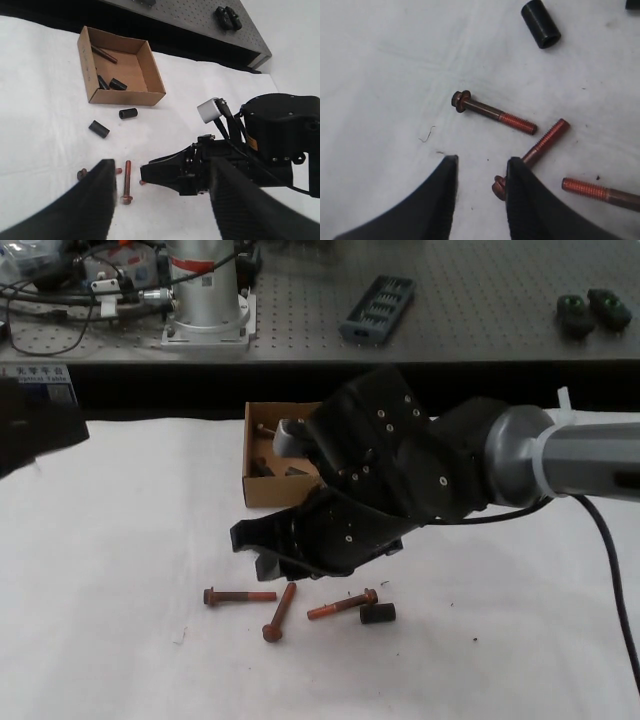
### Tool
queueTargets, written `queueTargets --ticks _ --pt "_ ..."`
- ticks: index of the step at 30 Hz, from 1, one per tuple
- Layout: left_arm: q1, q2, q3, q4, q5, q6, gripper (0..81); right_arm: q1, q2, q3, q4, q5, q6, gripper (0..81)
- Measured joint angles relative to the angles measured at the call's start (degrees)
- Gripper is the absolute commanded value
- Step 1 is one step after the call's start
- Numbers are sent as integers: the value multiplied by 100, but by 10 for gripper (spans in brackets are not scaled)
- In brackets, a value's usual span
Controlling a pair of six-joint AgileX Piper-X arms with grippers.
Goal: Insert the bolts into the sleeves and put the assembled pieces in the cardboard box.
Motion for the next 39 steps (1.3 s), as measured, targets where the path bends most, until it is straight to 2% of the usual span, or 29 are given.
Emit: queueTargets --ticks 12,21,32,39 --pt "0 -443 0 76 -230 124 410 0 84 -11 42 744 701 259" --pt "0 -959 0 211 -468 348 410 111 582 -11 172 632 1228 259" --pt "0 -1044 0 264 -468 348 410 329 743 -21 6 546 1957 259" --pt "0 -1044 0 285 -468 348 410 518 860 -62 -76 553 2136 239"
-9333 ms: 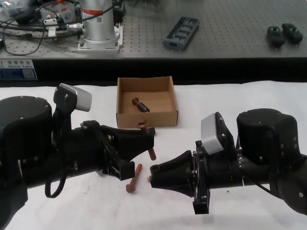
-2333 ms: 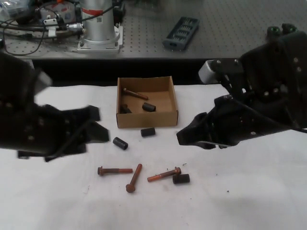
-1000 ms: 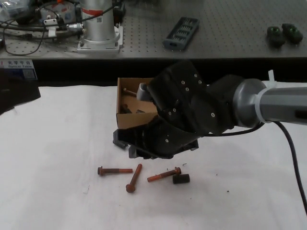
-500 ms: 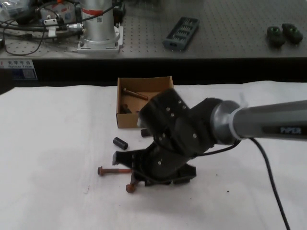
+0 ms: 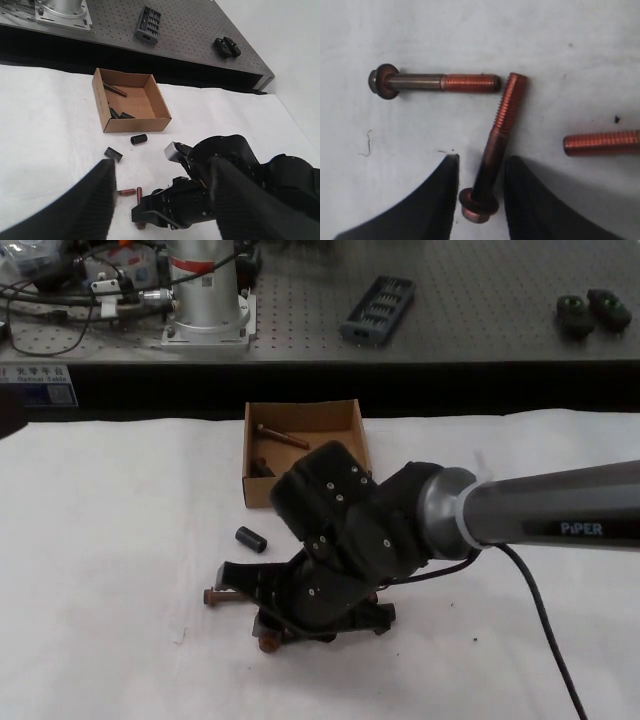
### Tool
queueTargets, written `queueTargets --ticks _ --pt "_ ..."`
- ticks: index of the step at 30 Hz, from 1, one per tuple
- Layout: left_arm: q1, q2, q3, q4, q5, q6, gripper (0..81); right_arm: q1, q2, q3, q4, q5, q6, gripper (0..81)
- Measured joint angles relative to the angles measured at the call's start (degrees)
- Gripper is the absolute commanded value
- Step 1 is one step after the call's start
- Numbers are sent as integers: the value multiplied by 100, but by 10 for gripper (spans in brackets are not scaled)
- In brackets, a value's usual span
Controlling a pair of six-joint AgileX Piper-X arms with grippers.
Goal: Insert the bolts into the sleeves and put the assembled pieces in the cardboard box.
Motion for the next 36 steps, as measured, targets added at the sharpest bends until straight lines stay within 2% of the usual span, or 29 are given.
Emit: queueTargets --ticks 3,9,12,15,18,19,20,22,28,31,33,36 --pt "0 0 0 10 0 0 410 54 46 -32 15 -10 80 177" --pt "0 0 0 95 0 0 410 43 44 -66 141 -132 -76 1" --pt "0 0 0 132 0 0 410 -11 44 -82 343 -494 -675 43" --pt "0 0 0 135 0 52 410 -69 -47 -82 894 -960 -1582 46" --pt "0 0 0 135 0 329 410 -77 -184 -82 1477 -1128 -2416 46" --pt "0 0 0 135 0 472 410 -77 -274 -59 1813 -1172 -2869 46" --pt "0 0 0 135 0 635 410 -77 -374 -44 2120 -1212 -3866 46" --pt "0 0 0 135 0 909 410 -77 -473 -31 2365 -1209 -4384 46" --pt "0 0 0 135 0 1445 410 -61 -737 -29 2700 -684 -7150 46" --pt "0 0 0 150 0 1503 410 14 -737 -29 2736 -622 -8014 46" --pt "0 0 0 206 0 1634 410 321 -719 -29 2443 -392 -8781 46" --pt "0 0 0 291 -16 2064 410 587 -719 -29 2209 -222 -9171 23"
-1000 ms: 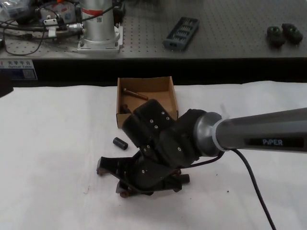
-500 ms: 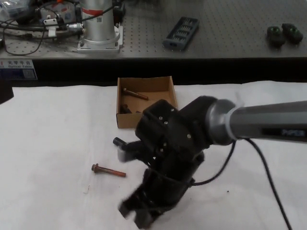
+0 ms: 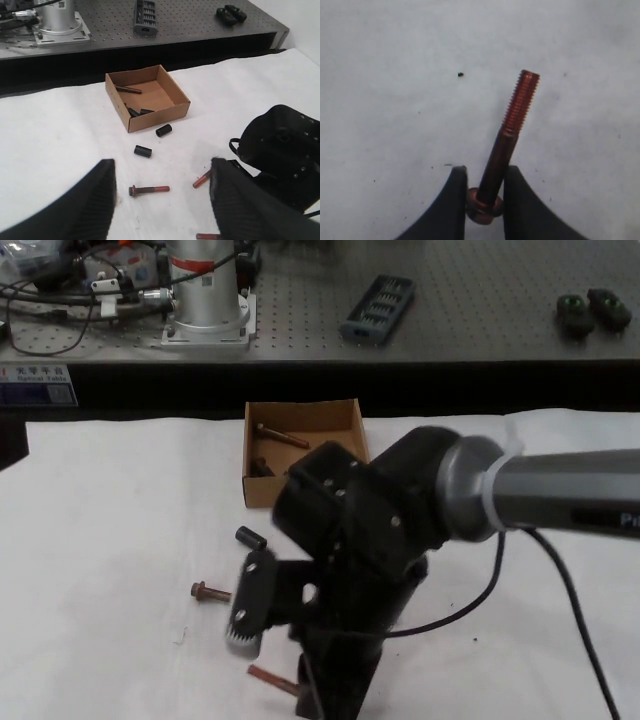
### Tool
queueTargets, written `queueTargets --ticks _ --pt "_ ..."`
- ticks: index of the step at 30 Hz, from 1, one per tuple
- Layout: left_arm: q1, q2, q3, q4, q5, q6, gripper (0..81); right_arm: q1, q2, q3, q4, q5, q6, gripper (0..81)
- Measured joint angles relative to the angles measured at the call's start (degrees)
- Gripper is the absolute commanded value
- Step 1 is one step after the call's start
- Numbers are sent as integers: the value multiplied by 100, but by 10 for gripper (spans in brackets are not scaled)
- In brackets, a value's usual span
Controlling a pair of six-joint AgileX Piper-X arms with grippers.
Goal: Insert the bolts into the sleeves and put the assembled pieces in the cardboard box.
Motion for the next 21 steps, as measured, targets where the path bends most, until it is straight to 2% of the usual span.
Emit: queueTargets --ticks 2,6,8,11,13,16,21 --pt "0 0 0 146 -79 259 410 164 0 0 -224 201 -190 1" --pt "0 0 0 385 -241 553 410 295 45 0 -567 358 -295 43" --pt "0 0 0 448 -244 627 410 308 66 0 -644 391 -311 128" --pt "0 0 0 560 -244 719 410 305 88 0 -710 421 -334 343" --pt "0 0 0 590 -244 851 410 305 89 0 -729 528 -330 436" --pt "0 0 0 640 -244 1064 410 305 89 0 -764 642 -276 419" --pt "0 0 0 862 -132 1552 410 305 89 0 -736 1209 526 270"
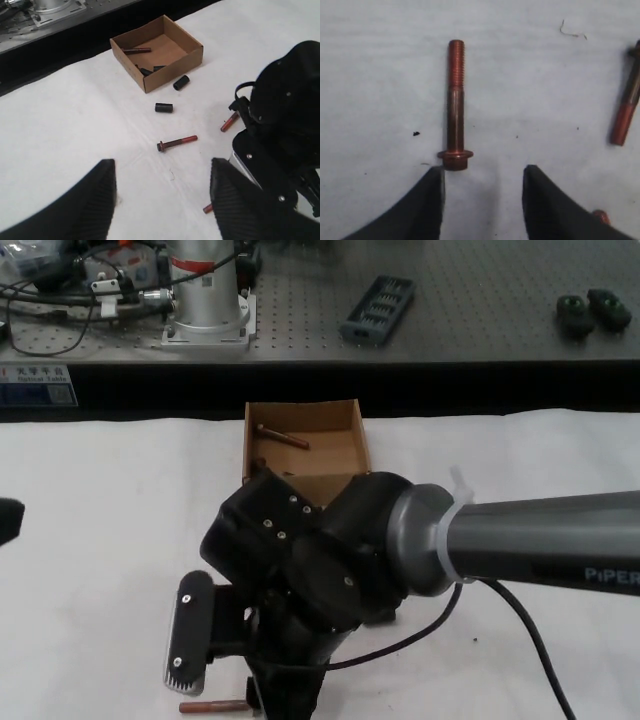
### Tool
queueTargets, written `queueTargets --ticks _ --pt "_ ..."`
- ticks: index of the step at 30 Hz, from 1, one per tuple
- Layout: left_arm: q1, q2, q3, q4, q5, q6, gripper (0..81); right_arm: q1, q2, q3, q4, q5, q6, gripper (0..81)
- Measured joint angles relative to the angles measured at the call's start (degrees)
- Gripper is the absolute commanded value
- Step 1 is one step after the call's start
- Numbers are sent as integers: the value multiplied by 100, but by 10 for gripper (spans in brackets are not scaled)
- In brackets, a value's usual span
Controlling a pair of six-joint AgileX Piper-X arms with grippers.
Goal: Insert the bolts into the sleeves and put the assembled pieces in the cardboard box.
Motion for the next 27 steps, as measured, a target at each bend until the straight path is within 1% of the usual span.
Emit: queueTargets --ticks 1,3,5,7,10,12,14,15,16,19,20,21,25,27 --pt "-15 37 0 12 117 63 410 0 -53 0 111 25 474 241" --pt "-87 156 0 14 273 138 410 -20 -202 12 211 -22 959 200" --pt "-197 356 0 14 545 287 412 -59 -460 7 252 -95 1188 178" --pt "-276 503 0 14 627 520 414 -216 -1059 32 252 -240 1516 166" --pt "-552 1014 0 14 627 888 414 -501 -1829 433 -36 -322 2090 167" --pt "-806 1373 0 14 483 1072 414 -728 -2348 826 -174 -380 2445 167" --pt "-1070 1783 0 14 190 1345 414 -915 -2808 1301 -426 -465 2731 167" --pt "-1183 1945 0 14 39 1497 414 -915 -2854 1573 -580 -489 2856 167" --pt "-1436 2290 0 14 -186 1842 414 -985 -3061 1625 -580 -491 2883 167" --pt "-1684 2594 0 14 -257 2126 414 -1147 -3690 2353 -1212 -558 3252 167" --pt "-1822 2747 -4 14 -304 2251 414 -1192 -3842 2585 -1442 -572 3399 167" --pt "-2079 3034 -4 14 -349 2341 414 -1253 -4003 2776 -1584 -599 3523 167" --pt "-2464 3650 -4 14 -621 2724 414 -1447 -4351 3079 -1775 -833 3833 167" --pt "-2565 3932 -4 14 -943 2998 414 -1505 -4429 3141 -1782 -935 3892 167"
